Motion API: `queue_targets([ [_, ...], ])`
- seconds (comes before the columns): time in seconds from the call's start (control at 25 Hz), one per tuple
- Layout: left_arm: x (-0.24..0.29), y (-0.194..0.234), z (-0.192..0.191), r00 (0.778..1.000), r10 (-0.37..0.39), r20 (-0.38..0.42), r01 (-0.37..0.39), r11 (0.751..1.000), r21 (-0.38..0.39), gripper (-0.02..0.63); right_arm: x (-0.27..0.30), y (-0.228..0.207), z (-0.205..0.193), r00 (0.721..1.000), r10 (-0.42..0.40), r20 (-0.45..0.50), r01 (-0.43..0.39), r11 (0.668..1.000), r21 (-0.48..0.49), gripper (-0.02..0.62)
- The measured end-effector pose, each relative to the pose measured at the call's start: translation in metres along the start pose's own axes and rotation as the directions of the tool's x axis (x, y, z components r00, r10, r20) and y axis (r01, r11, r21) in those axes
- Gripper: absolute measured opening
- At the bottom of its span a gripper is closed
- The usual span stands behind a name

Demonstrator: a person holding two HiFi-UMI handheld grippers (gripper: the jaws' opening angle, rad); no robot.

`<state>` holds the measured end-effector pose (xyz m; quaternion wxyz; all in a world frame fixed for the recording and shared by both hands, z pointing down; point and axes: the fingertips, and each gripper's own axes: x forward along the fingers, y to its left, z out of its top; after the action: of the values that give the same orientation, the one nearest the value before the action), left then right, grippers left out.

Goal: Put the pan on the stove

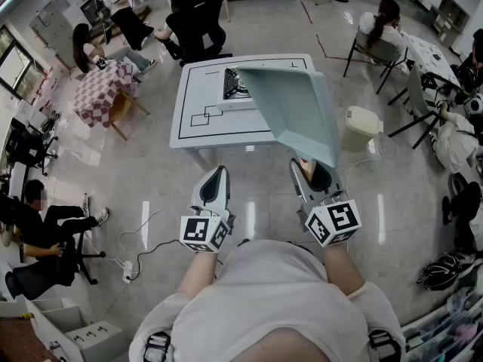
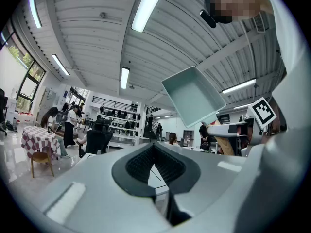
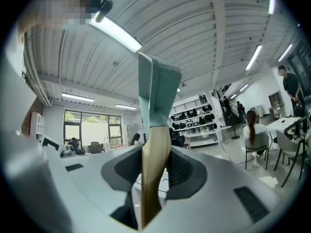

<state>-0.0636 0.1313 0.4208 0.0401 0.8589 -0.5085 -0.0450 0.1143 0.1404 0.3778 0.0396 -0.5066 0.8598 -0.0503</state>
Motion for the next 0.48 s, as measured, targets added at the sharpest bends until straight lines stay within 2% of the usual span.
queue_targets([
  [0.48, -0.0055, 0.0022, 0.0029, 1.000, 0.013, 0.003, -0.013, 1.000, -0.004, 0.011, -0.0057, 0.0011, -0.0046, 1.000, -0.023, -0.007, 0.023, 1.000, 0.008, 0.140],
])
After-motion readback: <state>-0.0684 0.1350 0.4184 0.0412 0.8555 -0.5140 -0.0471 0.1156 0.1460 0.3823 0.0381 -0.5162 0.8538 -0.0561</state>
